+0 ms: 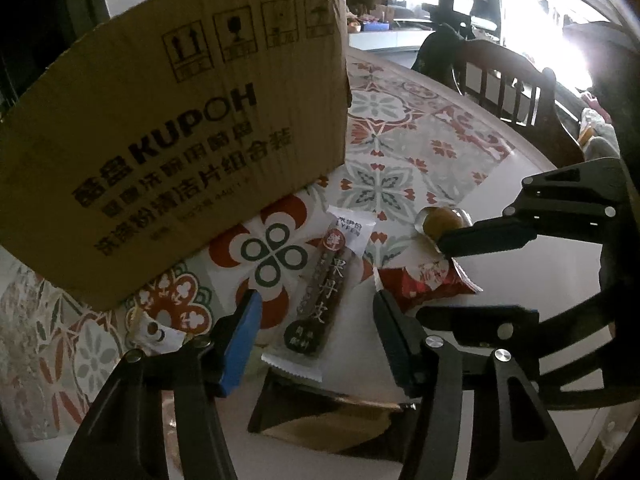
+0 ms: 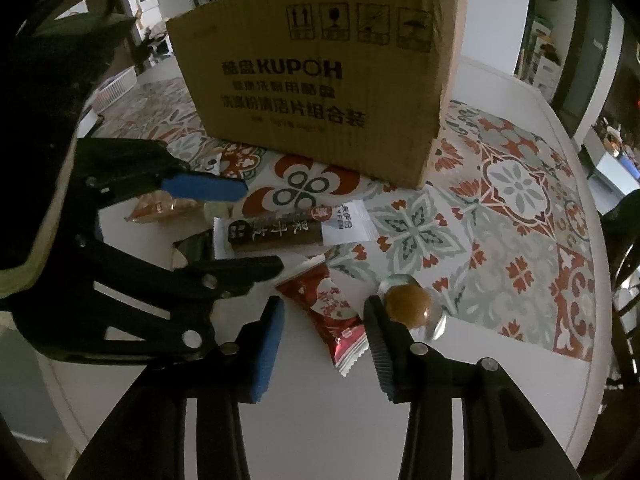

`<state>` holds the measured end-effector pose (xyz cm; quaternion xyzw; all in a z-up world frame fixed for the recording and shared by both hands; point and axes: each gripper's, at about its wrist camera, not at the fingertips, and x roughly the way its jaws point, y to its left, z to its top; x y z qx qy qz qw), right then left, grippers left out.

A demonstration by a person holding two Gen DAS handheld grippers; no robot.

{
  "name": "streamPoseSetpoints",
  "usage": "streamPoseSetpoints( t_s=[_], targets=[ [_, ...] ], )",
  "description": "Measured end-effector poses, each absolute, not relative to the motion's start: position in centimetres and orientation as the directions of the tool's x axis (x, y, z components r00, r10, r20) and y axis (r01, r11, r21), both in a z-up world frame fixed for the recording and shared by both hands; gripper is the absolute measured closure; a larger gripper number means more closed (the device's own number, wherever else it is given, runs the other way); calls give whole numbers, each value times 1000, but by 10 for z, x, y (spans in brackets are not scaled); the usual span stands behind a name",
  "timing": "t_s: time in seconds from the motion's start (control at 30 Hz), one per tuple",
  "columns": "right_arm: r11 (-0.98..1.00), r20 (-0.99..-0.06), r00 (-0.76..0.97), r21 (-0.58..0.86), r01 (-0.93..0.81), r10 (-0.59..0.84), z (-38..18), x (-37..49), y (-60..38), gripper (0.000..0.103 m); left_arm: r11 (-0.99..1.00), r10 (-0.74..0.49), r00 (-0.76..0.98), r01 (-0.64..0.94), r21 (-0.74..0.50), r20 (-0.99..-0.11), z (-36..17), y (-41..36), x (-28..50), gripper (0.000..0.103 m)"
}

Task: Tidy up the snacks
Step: 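Grasp the long red-and-white snack bar with the left tool while the right tool grasps the small red-and-white packet, then lift both held snacks and carry them over the cardboard box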

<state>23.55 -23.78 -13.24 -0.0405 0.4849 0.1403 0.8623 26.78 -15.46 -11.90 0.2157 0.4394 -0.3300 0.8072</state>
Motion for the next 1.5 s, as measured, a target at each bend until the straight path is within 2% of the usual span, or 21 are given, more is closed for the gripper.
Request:
streamPoseSetpoints(
  t_s=[0.5, 0.53, 0.63, 0.67, 0.7, 0.8, 1.13, 1.5],
  targets=[
    [931, -869, 436, 69, -357, 232, -142, 254, -233, 60, 696, -353, 354, 718, 10, -866, -130, -162, 280, 58],
    [933, -868, 436, 77, -352, 236, -143, 254, -234, 63, 698, -351, 346, 716, 3, -870, -131, -162, 281, 62],
    [938, -864, 450, 70, -339, 227, -144, 249, -233, 79, 695, -354, 349, 719, 5, -868, -134, -162, 279, 66],
    [940, -862, 456, 66, -336, 224, -144, 248, -232, 79, 695, -358, 346, 719, 1, -867, -133, -162, 279, 68],
    [942, -859, 460, 71, -329, 225, -144, 246, -234, 79, 695, -365, 340, 719, -10, -867, -133, -162, 279, 74],
    [950, -850, 474, 90, -298, 229, -144, 244, -237, 80, 697, -361, 352, 718, 1, -863, -133, -164, 276, 80],
    [965, -814, 518, 203, -168, 262, -143, 238, -259, 80, 761, -361, 395, 649, -22, -844, -127, -155, 263, 82],
    [974, -771, 595, 189, -126, 227, -123, 221, -259, 80, 824, -358, 472, 565, -35, -806, -105, -136, 242, 82]
  ],
)
